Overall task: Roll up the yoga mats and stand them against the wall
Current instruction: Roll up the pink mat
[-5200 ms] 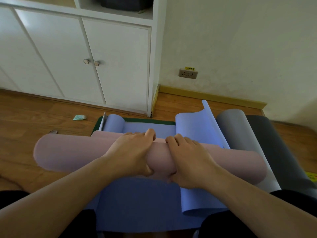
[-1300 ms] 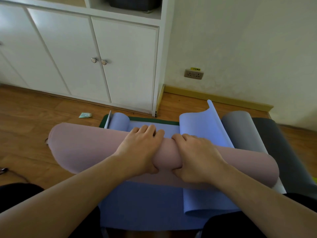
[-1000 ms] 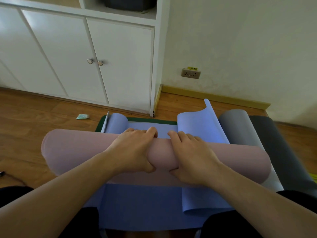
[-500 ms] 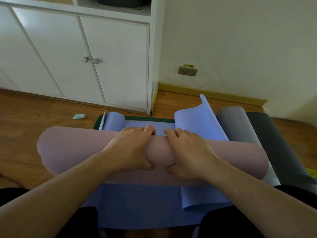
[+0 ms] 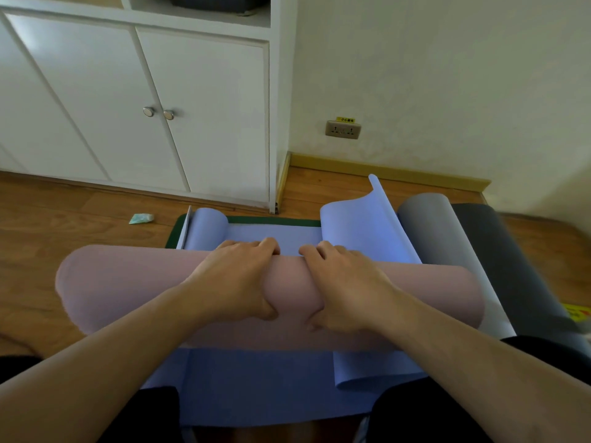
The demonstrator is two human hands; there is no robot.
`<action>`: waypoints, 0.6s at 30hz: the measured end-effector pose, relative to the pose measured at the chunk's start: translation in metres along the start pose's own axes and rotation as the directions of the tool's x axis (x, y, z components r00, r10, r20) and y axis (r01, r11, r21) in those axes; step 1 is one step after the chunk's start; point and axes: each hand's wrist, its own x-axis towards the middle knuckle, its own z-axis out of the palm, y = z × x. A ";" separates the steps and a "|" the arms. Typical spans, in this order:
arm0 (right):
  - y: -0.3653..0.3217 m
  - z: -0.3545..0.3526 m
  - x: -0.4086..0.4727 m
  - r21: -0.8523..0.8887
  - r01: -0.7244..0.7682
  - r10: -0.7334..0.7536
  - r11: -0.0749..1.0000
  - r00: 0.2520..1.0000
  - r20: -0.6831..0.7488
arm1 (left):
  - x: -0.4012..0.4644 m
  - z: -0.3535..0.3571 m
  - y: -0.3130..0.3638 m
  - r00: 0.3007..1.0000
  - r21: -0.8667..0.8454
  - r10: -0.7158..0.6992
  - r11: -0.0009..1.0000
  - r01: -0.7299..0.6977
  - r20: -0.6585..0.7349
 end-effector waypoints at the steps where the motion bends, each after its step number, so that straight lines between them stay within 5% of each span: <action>1: -0.001 0.001 0.000 0.005 0.005 -0.005 1.000 1.000 -0.009 | 0.000 0.000 0.000 1.000 -0.016 -0.008 1.000 0.008 0.028; 9: 0.002 0.000 -0.001 0.074 -0.009 0.012 0.997 0.999 -0.042 | 0.001 0.015 0.006 0.999 0.220 0.030 0.975 -0.024 -0.021; 18: 0.001 -0.001 -0.001 0.030 0.011 -0.011 0.999 1.000 -0.026 | -0.001 0.003 0.004 1.000 0.003 0.017 1.000 -0.017 0.010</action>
